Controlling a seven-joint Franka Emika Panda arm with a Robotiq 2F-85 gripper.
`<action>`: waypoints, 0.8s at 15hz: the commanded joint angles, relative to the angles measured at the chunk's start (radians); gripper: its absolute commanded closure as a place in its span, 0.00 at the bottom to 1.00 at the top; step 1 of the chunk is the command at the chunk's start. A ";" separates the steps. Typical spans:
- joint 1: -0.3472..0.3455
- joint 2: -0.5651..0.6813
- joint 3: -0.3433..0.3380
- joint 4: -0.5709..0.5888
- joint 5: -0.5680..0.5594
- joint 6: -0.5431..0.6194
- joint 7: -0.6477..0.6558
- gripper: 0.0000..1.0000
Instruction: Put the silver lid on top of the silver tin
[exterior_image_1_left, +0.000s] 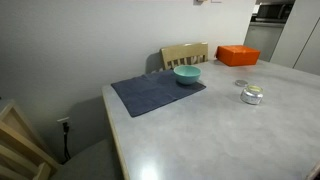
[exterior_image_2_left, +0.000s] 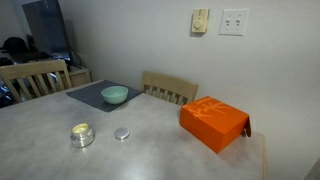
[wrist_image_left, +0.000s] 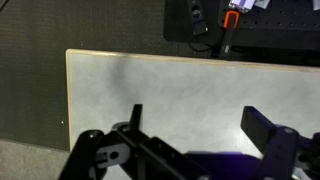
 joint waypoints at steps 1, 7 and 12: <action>0.010 -0.001 -0.007 0.002 -0.005 -0.005 0.005 0.00; 0.049 0.024 -0.003 0.001 -0.001 0.001 -0.018 0.00; 0.068 0.047 -0.012 -0.027 0.078 0.239 0.110 0.00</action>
